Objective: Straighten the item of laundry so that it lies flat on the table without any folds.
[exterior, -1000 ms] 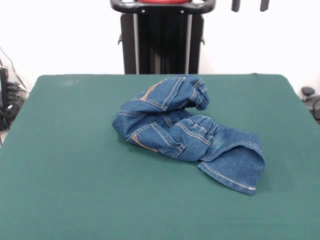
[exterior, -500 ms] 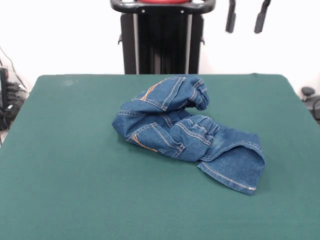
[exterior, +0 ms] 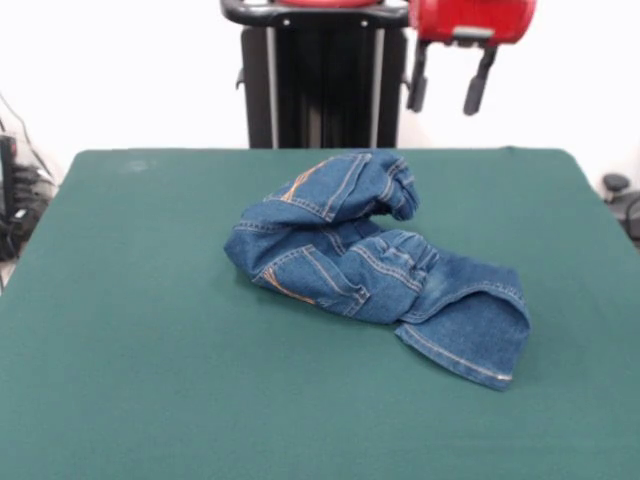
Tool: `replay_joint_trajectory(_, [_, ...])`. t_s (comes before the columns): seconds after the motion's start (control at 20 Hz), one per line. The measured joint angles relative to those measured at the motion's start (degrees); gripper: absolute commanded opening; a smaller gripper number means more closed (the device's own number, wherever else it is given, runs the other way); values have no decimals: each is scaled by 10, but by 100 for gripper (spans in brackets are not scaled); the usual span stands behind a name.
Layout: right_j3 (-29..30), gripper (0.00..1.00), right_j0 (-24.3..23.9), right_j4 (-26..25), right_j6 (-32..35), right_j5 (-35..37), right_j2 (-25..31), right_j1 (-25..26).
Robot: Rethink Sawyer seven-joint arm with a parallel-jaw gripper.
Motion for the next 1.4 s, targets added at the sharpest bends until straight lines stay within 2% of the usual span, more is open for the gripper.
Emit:
replay_joint_trajectory(0.4, [-10, 100, 0, 23, 25, 0, -21, 49])
replay_joint_trajectory(0.8, [-25, 100, 1, 25, 41, 0, -40, 92])
replay_joint_trajectory(1.4, [-38, 100, 13, 25, 41, 0, -48, 125])
